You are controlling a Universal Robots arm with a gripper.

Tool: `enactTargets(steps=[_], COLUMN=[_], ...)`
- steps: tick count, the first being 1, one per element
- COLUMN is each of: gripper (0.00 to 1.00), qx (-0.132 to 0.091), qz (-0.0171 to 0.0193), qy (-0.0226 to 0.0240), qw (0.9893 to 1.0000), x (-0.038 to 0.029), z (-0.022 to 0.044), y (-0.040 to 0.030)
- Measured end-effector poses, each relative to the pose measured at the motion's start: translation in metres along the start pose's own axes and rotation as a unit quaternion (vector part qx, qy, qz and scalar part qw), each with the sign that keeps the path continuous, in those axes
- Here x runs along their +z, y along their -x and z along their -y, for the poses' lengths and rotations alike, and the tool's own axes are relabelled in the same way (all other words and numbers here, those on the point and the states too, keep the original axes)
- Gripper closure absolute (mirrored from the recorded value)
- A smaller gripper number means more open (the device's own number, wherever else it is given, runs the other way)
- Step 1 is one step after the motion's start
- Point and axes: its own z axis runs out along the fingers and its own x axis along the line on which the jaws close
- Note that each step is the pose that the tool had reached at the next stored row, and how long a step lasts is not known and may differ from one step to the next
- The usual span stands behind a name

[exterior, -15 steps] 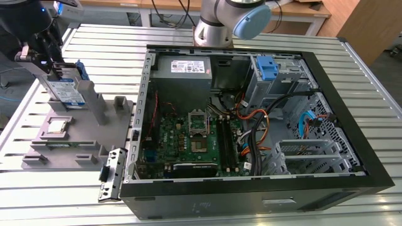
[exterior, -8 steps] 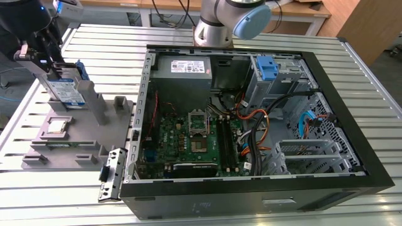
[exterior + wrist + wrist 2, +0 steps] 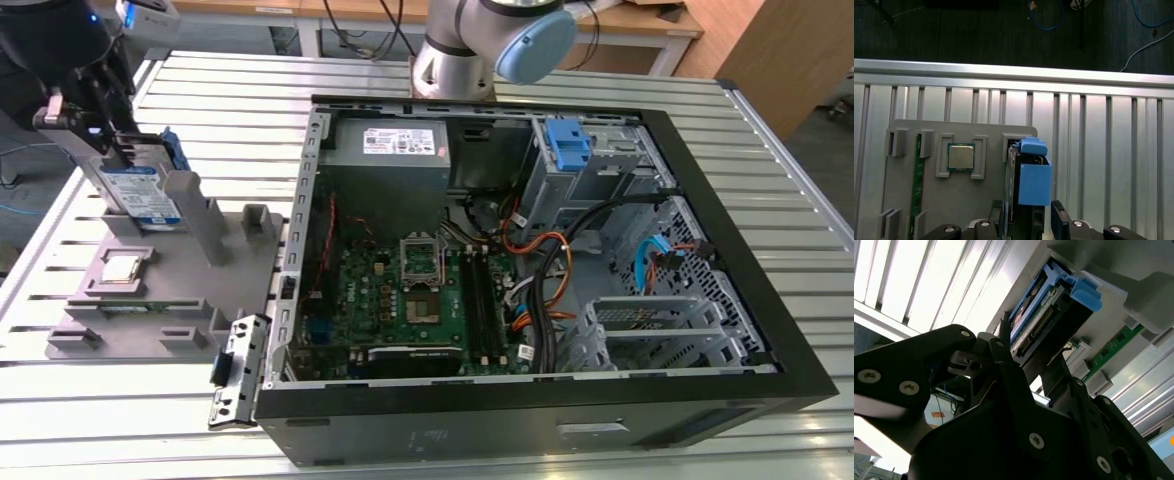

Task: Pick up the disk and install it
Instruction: 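Pick up the disk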

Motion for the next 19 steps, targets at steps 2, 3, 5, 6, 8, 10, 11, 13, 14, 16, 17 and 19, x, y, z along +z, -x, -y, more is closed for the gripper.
enactTargets(steps=[2, 3, 5, 6, 8, 10, 11, 13, 14, 16, 17, 19], gripper=[0.49, 0.49, 0.49, 0.49, 0.49, 0.49, 0.49, 0.51, 0.51, 0.58, 0.58, 0.58], qx=[0.0, 0.0, 0.0, 0.0, 0.0, 0.0, 0.0, 0.0, 0.0, 0.0, 0.0, 0.0], qz=[0.0, 0.0, 0.0, 0.0, 0.0, 0.0, 0.0, 0.0, 0.0, 0.0, 0.0, 0.0], qy=[0.0001, -0.0001, 0.0001, 0.0001, 0.0, 0.0, 0.0, 0.0001, 0.0, 0.0, 0.0, 0.0], qw=[1.0, 1.0, 1.0, 1.0, 1.0, 1.0, 1.0, 1.0, 1.0, 1.0, 1.0, 1.0], x=[0.0003, 0.0003, 0.0002, 0.0002, 0.0002, 0.0001, 0.0001, 0.0001, 0.0001, 0.0001, 0.0001, 0.0001], z=[0.0001, 0.0001, 0.0001, 0.0001, 0.0001, 0.0001, 0.0001, 0.0001, 0.0001, 0.0001, 0.0001, 0.0001], y=[0.0, 0.0, 0.0, 0.0, 0.0, 0.0, 0.0, 0.0, 0.0, 0.0, 0.0, 0.0])
